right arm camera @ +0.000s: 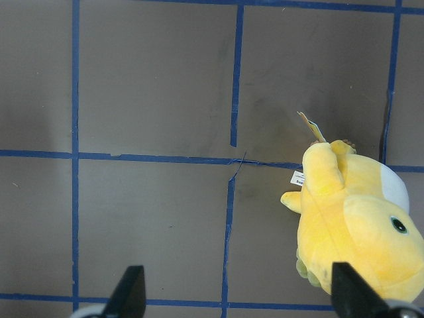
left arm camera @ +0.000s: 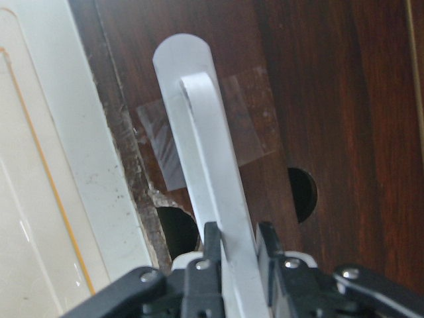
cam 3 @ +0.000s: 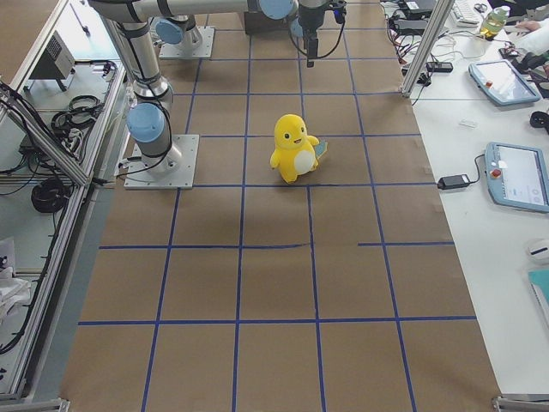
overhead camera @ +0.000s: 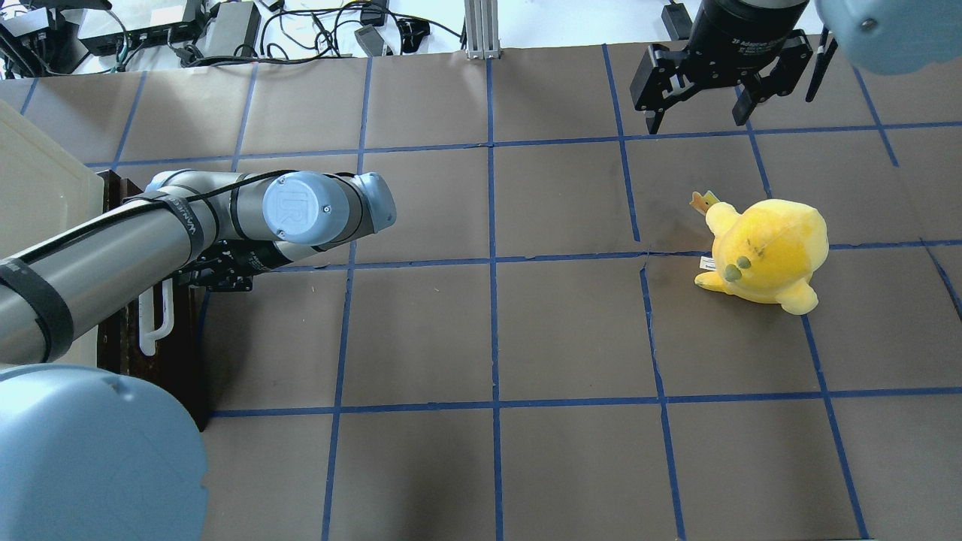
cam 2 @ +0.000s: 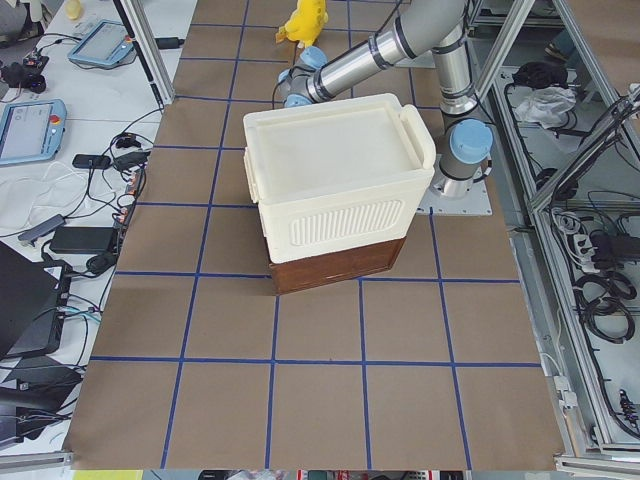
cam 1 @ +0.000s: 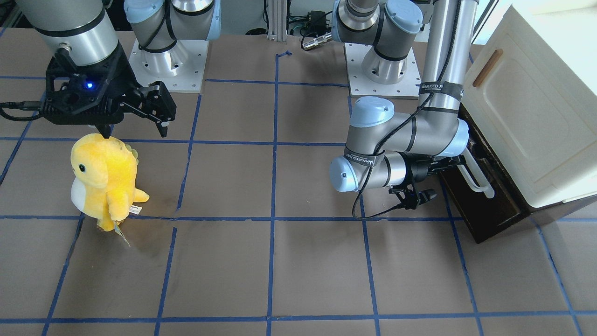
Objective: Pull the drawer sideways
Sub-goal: 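Pull the handle with the left gripper, sliding the drawer out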
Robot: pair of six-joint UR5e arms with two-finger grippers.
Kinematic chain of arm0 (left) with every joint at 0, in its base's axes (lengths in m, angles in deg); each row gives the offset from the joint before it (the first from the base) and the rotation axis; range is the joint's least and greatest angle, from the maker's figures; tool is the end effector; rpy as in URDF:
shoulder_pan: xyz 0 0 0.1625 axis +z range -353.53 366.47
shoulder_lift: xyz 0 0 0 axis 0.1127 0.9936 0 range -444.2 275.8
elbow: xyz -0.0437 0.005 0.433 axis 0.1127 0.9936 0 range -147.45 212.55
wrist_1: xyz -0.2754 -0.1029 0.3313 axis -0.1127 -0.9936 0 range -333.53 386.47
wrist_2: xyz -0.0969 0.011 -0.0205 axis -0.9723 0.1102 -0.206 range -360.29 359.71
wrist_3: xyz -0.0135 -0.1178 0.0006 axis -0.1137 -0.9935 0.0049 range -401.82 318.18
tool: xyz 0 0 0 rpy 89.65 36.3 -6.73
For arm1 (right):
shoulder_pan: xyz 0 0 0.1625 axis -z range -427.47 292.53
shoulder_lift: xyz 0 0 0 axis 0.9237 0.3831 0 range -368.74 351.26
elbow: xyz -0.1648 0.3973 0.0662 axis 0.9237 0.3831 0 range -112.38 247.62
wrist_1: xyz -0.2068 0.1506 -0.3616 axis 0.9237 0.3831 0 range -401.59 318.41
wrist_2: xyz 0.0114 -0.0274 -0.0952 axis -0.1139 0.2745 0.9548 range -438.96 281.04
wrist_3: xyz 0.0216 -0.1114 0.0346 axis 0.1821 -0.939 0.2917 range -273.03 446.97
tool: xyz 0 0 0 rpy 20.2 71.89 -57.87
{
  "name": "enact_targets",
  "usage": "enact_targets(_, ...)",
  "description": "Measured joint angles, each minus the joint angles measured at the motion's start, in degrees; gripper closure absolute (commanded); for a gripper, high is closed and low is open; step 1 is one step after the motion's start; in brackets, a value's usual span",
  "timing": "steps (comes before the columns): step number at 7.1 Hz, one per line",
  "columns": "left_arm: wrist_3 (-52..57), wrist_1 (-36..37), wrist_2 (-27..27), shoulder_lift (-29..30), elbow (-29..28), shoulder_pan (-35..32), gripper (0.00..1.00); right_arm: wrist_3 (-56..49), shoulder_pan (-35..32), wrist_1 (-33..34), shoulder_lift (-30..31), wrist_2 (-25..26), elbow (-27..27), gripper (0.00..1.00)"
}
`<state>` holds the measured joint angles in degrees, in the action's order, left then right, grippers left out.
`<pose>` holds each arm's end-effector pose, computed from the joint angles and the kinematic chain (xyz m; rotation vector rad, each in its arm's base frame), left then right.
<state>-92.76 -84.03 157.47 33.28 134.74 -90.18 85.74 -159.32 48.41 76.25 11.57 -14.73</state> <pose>-0.0855 -0.5303 0.1701 -0.0277 1.7701 0.3038 0.1504 -0.5604 0.5016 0.0837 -3.1307 0.0724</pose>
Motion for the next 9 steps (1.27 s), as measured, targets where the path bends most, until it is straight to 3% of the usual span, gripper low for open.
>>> enact_targets(9,-0.28,0.11,-0.29,-0.21,-0.12,-2.34,0.83,0.00,0.00,0.00,0.00,0.04,0.00,0.00)
